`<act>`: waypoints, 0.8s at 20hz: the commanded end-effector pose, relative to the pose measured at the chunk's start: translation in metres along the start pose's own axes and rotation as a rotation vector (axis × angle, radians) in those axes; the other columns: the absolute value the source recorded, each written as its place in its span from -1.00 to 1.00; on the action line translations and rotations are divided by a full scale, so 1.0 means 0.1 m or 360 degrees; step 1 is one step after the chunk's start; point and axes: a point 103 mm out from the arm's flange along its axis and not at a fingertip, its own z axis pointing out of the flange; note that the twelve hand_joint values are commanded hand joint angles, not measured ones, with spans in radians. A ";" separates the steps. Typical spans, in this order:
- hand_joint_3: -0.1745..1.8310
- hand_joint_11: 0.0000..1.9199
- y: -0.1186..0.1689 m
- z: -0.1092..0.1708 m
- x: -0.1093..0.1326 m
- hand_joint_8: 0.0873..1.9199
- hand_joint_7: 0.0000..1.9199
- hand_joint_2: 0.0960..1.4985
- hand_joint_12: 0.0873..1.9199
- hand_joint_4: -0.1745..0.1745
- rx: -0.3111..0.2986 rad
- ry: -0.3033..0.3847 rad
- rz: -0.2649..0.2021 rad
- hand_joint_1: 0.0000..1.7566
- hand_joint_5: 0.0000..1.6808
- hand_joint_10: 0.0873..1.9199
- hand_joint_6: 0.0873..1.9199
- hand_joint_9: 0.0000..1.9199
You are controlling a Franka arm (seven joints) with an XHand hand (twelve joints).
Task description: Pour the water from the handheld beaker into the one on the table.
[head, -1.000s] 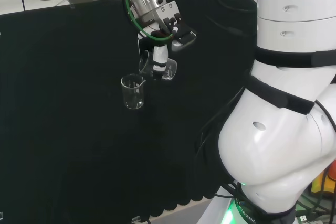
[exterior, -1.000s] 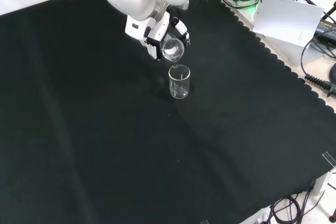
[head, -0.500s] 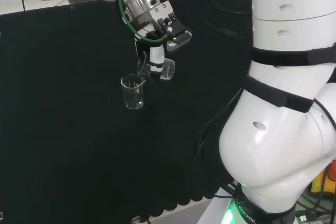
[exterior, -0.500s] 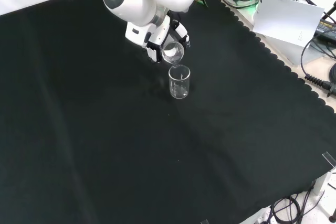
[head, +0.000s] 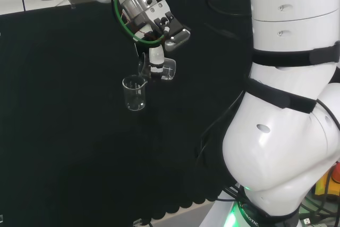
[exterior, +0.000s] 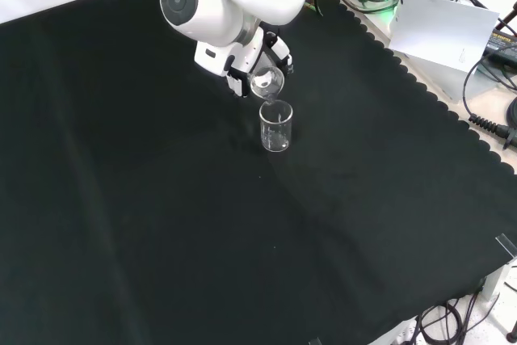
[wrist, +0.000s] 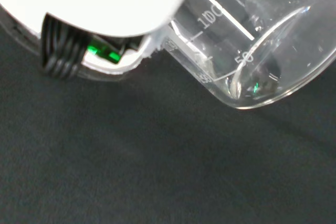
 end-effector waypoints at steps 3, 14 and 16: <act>0.05 0.24 -0.03 -0.06 0.10 -0.08 0.26 -0.31 -0.22 -1.00 0.0040 -0.0080 0.0017 0.49 0.38 -0.20 -0.06 0.59; 0.07 0.23 -0.06 -0.14 0.20 -0.06 0.26 -0.32 -0.20 -1.00 0.0091 -0.0178 0.0049 0.48 0.37 -0.19 -0.04 0.59; 0.07 0.23 -0.06 -0.15 0.23 -0.05 0.26 -0.32 -0.20 -1.00 0.0106 -0.0193 0.0058 0.48 0.37 -0.18 -0.03 0.59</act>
